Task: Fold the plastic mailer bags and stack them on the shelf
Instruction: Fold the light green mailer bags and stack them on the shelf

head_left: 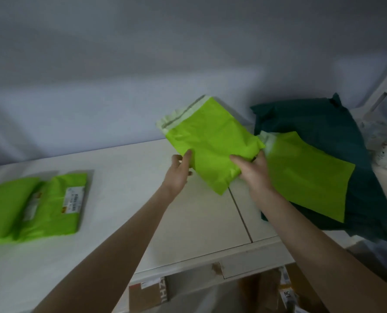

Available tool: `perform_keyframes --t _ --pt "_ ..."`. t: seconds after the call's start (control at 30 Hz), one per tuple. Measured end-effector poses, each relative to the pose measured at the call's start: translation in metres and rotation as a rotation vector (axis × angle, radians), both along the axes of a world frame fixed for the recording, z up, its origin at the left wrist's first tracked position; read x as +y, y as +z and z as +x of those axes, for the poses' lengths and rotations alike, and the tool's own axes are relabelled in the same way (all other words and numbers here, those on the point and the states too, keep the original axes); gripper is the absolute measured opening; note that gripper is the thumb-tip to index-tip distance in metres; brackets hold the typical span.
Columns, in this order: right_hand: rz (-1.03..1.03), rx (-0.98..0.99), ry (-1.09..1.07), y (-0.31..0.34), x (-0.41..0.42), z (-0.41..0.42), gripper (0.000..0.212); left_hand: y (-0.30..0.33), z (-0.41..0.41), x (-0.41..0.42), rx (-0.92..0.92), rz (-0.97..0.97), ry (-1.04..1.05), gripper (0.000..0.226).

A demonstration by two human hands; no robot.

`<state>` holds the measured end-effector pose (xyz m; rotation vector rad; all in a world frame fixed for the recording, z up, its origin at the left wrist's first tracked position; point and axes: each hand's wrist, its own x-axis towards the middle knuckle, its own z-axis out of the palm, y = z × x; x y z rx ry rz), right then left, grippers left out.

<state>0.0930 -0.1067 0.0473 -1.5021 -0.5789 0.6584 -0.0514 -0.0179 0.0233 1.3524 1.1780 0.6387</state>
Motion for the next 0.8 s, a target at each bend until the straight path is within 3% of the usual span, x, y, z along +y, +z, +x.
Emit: perform_keyframes --t 0.07,0.1,0.17,0.23,0.33,0.4,0.5,0.57,0.7,0.8 --pt "-0.020 0.023 0.075 -0.010 0.013 -0.021 0.071 0.004 -0.015 0.001 -0.235 -0.149 0.001 0.029" --pt "-0.030 0.055 0.129 -0.009 0.017 -0.033 0.062 0.005 -0.022 0.002 -0.289 -0.145 0.053 0.026" --pt "-0.095 0.090 0.223 -0.008 0.025 -0.052 0.037 0.005 -0.041 0.008 -0.333 -0.113 0.171 0.023" --pt "-0.154 0.127 0.212 -0.013 0.035 -0.063 0.025 0.000 -0.062 0.016 -0.308 -0.083 0.212 0.023" --pt "-0.191 0.197 0.128 -0.016 0.047 -0.069 0.024 -0.009 -0.095 0.025 -0.193 -0.043 0.202 0.027" --pt "-0.279 0.134 0.157 -0.024 0.053 -0.076 0.026 -0.015 -0.113 0.027 -0.131 -0.042 0.177 0.034" --pt "-0.367 -0.150 0.271 -0.041 0.059 -0.090 0.024 -0.025 -0.131 0.025 -0.031 -0.057 0.125 0.045" --pt "-0.433 -0.276 0.351 -0.055 0.061 -0.099 0.016 -0.036 -0.140 0.026 0.131 0.010 0.119 0.051" --pt "-0.517 -0.482 0.413 -0.074 0.058 -0.111 0.029 -0.050 -0.152 0.027 0.414 0.242 0.123 0.062" --pt "-0.564 -0.728 0.379 -0.073 0.056 -0.118 0.039 -0.055 -0.156 0.026 0.633 0.456 0.135 0.057"
